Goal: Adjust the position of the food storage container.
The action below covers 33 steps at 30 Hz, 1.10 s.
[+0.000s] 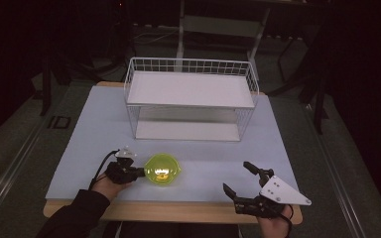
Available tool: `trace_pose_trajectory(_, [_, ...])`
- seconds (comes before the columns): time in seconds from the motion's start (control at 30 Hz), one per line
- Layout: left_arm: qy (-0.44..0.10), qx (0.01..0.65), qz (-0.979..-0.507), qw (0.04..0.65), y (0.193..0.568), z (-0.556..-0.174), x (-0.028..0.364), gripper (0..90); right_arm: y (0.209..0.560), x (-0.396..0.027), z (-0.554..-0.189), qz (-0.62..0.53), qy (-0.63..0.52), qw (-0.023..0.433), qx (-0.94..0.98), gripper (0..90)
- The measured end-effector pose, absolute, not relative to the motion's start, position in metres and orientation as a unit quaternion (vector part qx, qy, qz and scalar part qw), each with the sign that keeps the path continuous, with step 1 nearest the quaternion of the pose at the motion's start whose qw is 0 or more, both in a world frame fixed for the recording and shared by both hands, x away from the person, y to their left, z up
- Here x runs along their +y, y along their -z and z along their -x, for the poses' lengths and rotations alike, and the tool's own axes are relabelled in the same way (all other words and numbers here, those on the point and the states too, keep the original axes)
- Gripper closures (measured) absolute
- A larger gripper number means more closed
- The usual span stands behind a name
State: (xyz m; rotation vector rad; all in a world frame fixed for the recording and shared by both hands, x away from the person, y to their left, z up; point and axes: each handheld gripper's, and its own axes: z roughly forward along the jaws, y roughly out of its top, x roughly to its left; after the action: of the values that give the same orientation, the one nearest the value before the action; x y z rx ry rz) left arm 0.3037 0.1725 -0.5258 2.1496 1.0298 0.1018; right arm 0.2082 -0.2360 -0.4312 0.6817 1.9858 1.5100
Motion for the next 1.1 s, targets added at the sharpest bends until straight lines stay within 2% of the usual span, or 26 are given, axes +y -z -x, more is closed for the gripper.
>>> trace_pose_trajectory(0.2, [-0.024,0.405,-0.832,0.379,0.527,-0.302,0.163,90.0,0.431,-0.236,-0.209,-0.254,-0.563,0.270,0.739,13.3])
trace_pose_trajectory(0.73, [0.011,0.354,-0.857,0.374,0.530,-0.298,0.098,90.0,0.431,-0.237,-0.208,-0.252,-0.562,0.271,0.739,13.5])
trace_pose_trajectory(1.1, [0.007,0.380,-0.840,0.388,0.528,-0.306,0.098,90.0,0.430,-0.237,-0.208,-0.251,-0.562,0.272,0.740,13.5])
